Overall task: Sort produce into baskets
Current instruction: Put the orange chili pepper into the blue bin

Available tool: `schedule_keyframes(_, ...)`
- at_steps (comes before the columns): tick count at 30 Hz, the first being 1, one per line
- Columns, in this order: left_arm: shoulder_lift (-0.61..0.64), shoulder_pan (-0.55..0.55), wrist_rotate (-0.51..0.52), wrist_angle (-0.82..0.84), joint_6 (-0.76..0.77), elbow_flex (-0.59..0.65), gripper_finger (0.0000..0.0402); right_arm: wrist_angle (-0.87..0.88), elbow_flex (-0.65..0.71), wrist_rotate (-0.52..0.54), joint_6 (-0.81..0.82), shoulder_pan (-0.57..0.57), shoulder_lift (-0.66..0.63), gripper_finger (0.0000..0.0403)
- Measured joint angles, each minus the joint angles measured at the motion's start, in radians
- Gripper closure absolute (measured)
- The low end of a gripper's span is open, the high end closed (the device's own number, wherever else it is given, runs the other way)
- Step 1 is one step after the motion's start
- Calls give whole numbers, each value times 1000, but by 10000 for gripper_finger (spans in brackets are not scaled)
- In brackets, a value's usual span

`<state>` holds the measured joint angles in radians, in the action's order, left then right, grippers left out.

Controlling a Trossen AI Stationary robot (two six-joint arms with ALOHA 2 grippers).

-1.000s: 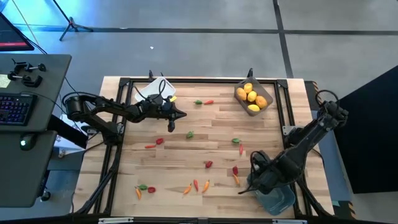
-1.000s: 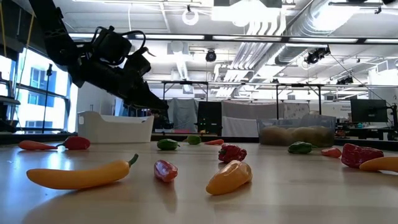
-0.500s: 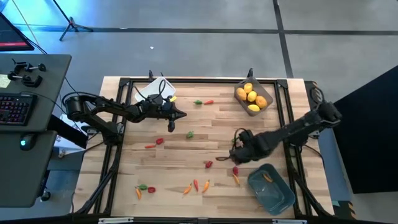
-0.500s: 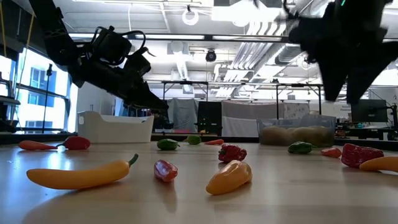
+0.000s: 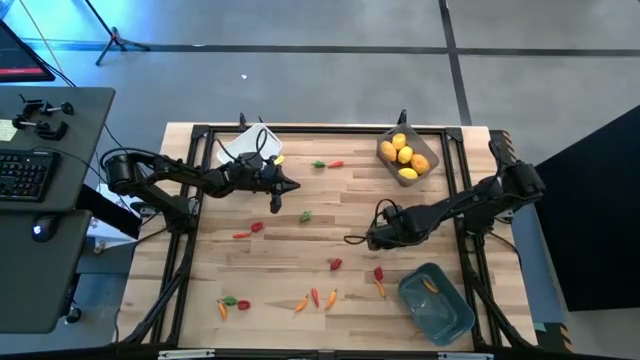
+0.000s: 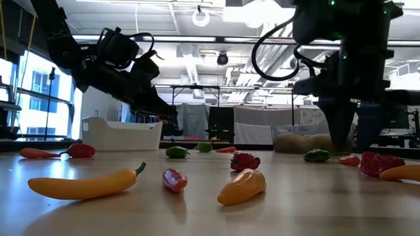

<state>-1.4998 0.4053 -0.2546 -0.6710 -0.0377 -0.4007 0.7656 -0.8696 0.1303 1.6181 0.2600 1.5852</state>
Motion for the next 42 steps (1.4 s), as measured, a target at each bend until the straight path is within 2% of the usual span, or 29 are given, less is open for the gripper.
schedule_keyframes(4, 0, -4, 0, 23, 19, 0, 402, -25, 36, -9, -5, -16, 0, 245)
schedule_keyframes(8, 45, -34, -2, 149, 0, 1, 402, -41, 66, -25, -33, -25, 0, 269)
schedule_keyframes(15, 242, -155, 17, 494, -23, 1, 401, -128, 118, -26, -101, -25, -5, 330)
schedule_keyframes(21, 387, -295, 118, 736, 7, 1, 402, -118, 103, -27, -223, -25, -6, 393)
schedule_keyframes(25, 444, -375, 181, 810, 40, 1, 402, -62, 25, -29, -322, -25, -10, 392)
schedule_keyframes(32, 449, -439, 191, 781, 54, 1, 402, 134, -209, -72, -465, 31, -25, 400)
schedule_keyframes(38, 449, -455, 223, 740, 60, 1, 402, 311, -406, -136, -421, 173, -26, 398)
schedule_keyframes(42, 449, -454, 240, 727, 60, 1, 402, 385, -452, -144, -296, 305, -27, 397)
